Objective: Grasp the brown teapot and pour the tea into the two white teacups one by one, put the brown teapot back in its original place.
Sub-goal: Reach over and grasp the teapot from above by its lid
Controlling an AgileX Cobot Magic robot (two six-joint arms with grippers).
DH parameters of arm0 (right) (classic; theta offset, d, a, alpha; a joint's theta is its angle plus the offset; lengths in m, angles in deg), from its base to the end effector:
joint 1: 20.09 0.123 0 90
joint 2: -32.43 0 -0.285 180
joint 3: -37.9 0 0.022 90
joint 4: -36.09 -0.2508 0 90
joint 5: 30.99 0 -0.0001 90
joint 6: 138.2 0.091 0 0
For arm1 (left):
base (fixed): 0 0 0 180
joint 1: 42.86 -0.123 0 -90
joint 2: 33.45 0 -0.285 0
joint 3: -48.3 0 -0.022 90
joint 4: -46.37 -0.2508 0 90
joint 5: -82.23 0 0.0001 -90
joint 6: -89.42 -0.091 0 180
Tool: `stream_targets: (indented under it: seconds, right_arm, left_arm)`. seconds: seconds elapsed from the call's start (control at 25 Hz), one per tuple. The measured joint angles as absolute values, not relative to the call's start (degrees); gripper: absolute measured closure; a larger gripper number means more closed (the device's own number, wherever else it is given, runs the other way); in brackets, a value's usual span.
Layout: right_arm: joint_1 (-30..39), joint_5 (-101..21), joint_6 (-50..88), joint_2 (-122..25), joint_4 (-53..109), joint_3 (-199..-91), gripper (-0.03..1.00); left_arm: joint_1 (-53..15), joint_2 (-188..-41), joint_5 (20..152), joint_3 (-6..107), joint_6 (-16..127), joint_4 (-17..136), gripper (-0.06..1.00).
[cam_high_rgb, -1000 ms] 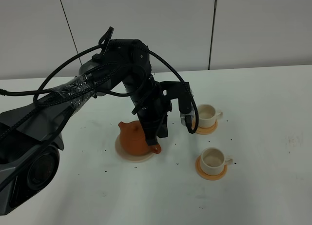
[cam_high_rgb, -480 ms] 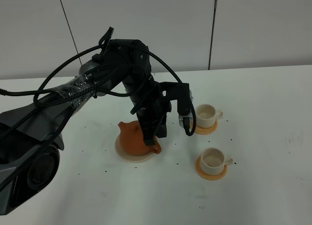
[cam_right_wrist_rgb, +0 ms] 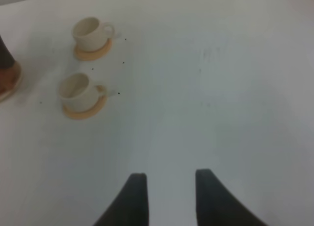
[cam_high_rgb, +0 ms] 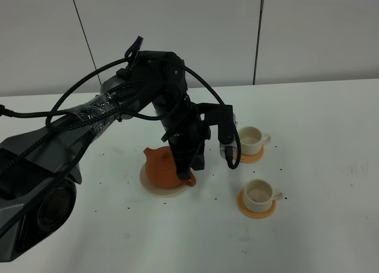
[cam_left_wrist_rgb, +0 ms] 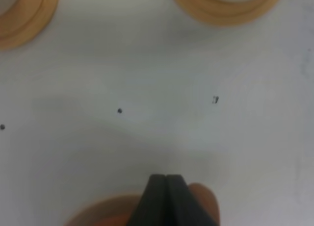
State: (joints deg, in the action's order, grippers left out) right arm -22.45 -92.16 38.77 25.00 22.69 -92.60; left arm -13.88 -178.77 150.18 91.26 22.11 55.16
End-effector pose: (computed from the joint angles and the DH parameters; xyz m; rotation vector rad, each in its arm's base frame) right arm -0.0046 0.0187 0.2740 -0.0223 2.0458 0.2221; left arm 0.4307 -0.2533 0.1642 2.1383 2.0053 -0.1224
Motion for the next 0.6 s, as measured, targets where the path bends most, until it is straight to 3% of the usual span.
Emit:
stream_targets:
  seconds: [0.6]
  right_arm:
    - [-22.45,-92.16,38.71,25.0,22.69,-92.6,0.73]
  left_arm:
    - [-13.21,-178.72,150.18,91.02,22.27,53.56,0.92]
